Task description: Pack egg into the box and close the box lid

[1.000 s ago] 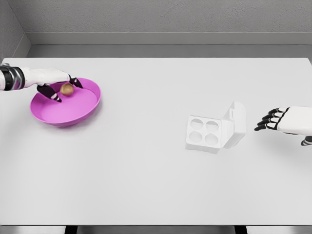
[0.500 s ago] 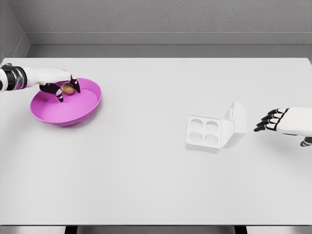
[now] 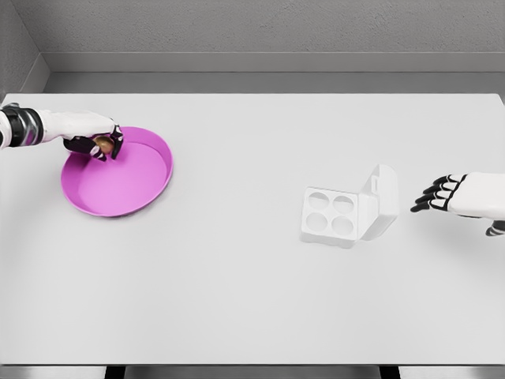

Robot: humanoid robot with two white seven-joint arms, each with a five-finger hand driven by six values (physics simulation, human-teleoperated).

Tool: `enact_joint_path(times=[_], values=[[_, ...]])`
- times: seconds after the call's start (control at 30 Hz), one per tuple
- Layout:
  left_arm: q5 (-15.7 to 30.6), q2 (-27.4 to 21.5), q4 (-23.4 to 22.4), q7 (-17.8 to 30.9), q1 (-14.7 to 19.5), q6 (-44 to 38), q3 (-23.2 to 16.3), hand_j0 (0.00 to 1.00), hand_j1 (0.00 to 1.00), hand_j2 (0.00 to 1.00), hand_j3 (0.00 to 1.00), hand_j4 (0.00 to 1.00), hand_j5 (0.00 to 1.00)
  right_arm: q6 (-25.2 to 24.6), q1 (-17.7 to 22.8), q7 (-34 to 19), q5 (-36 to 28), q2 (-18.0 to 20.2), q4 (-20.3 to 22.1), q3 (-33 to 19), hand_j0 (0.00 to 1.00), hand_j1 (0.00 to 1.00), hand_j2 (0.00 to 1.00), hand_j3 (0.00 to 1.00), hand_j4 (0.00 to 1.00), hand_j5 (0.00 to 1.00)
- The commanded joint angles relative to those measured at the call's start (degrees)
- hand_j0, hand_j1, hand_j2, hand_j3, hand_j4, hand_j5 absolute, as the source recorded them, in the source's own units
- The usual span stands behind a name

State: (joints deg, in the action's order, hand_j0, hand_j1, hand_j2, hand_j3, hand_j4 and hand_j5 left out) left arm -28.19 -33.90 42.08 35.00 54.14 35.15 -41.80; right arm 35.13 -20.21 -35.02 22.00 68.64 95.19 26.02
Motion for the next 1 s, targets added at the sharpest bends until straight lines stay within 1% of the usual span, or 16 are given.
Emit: enact_joint_path(times=[0.0,0.13,0.2,0.27,0.37,0.4,0.43,0.47,0.53,0.6,0.63,0.7,0.73,0.87,0.93,0.97], values=[[0.5,-0.3,0.4,0.0,0.0,-0.2,0.1,0.16,0.16,0.16,0.16,0.16,0.16,-0.1,0.0,0.0,-0.2,0.1,0.0,-0.1,1.00,1.00,1.00,1.00,1.00,1.00],[1.2,-1.0,2.3,0.0,0.0,-0.2,0.1,0.15,0.15,0.15,0.15,0.15,0.15,-0.1,-0.1,0.0,-0.3,0.2,0.0,-0.3,1.00,1.00,1.00,1.00,1.00,1.00],[4.9,-1.3,5.7,0.0,0.2,-0.2,0.1,0.15,0.15,0.15,0.15,0.15,0.15,-0.1,0.0,0.0,-0.3,0.3,0.0,-0.3,1.00,1.00,1.00,1.00,1.00,1.00],[9.5,-2.6,11.8,0.0,0.1,-0.2,-0.1,0.15,0.15,0.15,0.15,0.15,0.15,-0.1,-0.1,0.0,-0.3,0.3,0.0,-0.3,1.00,1.00,1.00,1.00,1.00,1.00],[11.2,-2.0,22.4,0.0,-0.4,-0.2,-0.6,0.15,0.15,0.15,0.15,0.15,0.15,-0.1,-0.2,0.0,-0.3,0.1,0.0,-0.3,1.00,1.00,1.00,1.00,1.00,1.00],[11.9,-1.3,27.6,0.0,-0.4,-0.2,-1.9,0.15,0.15,0.15,0.15,0.15,0.15,-0.1,-0.2,0.0,-0.3,0.1,0.0,-0.3,1.00,1.00,1.00,1.00,1.00,1.00],[12.5,0.1,30.6,0.0,-0.4,-0.2,-3.1,0.15,0.15,0.15,0.15,0.15,0.15,-0.1,-0.2,0.0,-0.3,0.1,0.0,-0.3,1.00,1.00,1.00,1.00,1.00,1.00],[12.6,2.7,35.6,0.0,-0.4,-0.2,-4.8,0.15,0.15,0.15,0.15,0.15,0.15,-0.1,-0.2,0.0,-0.4,0.1,0.0,-0.3,1.00,1.00,1.00,1.00,1.00,1.00],[12.6,8.8,38.8,0.0,-0.3,-0.2,-8.2,0.15,0.15,0.15,0.15,0.15,0.15,-0.1,-0.3,0.0,-0.3,0.1,0.0,-0.3,1.00,1.00,1.00,1.00,1.00,1.00],[11.6,15.9,38.2,0.0,0.2,-0.2,-12.3,0.15,0.15,0.15,0.15,0.15,0.15,-0.1,-0.2,0.0,-0.4,0.1,0.0,-0.2,1.00,1.00,1.00,1.00,1.00,1.00],[9.4,18.2,37.2,0.0,0.1,-0.2,-13.6,0.15,0.15,0.15,0.15,0.15,0.15,-0.1,-0.2,0.0,-0.3,0.1,0.0,-0.3,1.00,1.00,1.00,1.00,1.00,1.00],[7.2,22.6,31.1,0.0,0.1,-0.2,-13.7,0.15,0.15,0.15,0.15,0.15,0.15,-0.1,-0.2,0.0,-0.3,0.1,0.0,-0.2,1.00,1.00,1.00,1.00,1.00,1.00],[6.2,23.4,28.5,0.0,0.1,-0.2,-13.7,0.15,0.15,0.15,0.15,0.15,0.15,-0.1,-0.2,0.0,-0.4,0.1,0.0,-0.2,1.00,1.00,1.00,1.00,1.00,1.00],[6.2,23.4,25.6,0.0,0.1,-0.2,-13.7,0.16,0.16,0.16,0.16,0.16,0.16,-0.1,-0.2,0.0,-0.3,0.0,0.0,-0.2,1.00,1.00,1.00,1.00,1.00,1.00],[6.3,23.5,25.5,0.0,0.2,-0.2,-13.7,0.17,0.17,0.17,0.17,0.17,0.17,-0.1,-0.2,0.0,-0.3,0.0,0.1,-0.2,1.00,1.00,1.00,1.00,1.00,1.00],[6.3,23.5,25.5,0.0,0.2,-0.2,-13.7,0.21,0.21,0.21,0.21,0.21,0.21,-0.1,-0.2,0.0,-0.3,0.0,0.1,-0.2,1.00,1.00,1.00,1.00,1.00,1.00]])
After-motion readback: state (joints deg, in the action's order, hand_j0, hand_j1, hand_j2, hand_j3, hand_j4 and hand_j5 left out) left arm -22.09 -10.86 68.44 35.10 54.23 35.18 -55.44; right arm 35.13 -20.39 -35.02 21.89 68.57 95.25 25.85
